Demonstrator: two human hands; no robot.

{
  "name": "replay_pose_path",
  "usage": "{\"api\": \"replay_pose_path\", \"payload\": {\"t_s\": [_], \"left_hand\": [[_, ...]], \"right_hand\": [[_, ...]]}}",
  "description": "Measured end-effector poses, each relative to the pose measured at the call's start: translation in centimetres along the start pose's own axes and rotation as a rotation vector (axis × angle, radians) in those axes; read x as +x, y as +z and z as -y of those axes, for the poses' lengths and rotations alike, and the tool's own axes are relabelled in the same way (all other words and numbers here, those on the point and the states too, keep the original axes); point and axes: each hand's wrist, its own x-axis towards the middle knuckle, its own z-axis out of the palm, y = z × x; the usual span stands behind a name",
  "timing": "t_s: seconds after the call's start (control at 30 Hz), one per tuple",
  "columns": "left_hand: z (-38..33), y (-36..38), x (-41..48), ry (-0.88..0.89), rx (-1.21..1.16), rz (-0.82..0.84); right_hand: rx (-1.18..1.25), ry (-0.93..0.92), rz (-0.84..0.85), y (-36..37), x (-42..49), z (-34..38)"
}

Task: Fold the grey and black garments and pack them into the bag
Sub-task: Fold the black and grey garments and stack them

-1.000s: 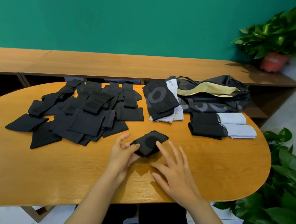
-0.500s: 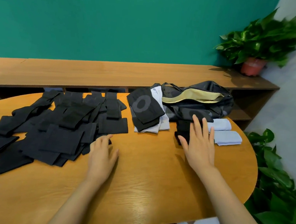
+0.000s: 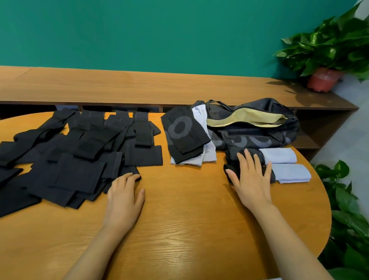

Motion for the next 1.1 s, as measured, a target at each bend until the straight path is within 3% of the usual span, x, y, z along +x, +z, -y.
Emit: {"api": "replay_pose_path", "payload": {"t_s": [0.1,0.2,0.47,0.77,1.1], "left_hand": [[0.0,0.0,0.0,-0.005,-0.004,-0.002],[-0.1,0.0,0.0,-0.010,0.008,0.003],[-0.1,-0.2,-0.1,-0.011,-0.005,0.004],[-0.1,-0.2,-0.1,-0.007,-0.024,0.000],[-0.2,-0.3,-0.1,0.002,-0.071,-0.014]], "right_hand": [[-0.097,-0.007,0.103,0.1,0.3,0.0],[-0.074,-0.028,0.047,0.1,0.6,0.7],[-0.102,-0.324,0.028,-0.4,3.3,6.8],[-0.124,-0.321,0.078,-0.8,5.6,8.2],[0.167,-0.550,-0.217,-1.4,1.0,8.8]]}}
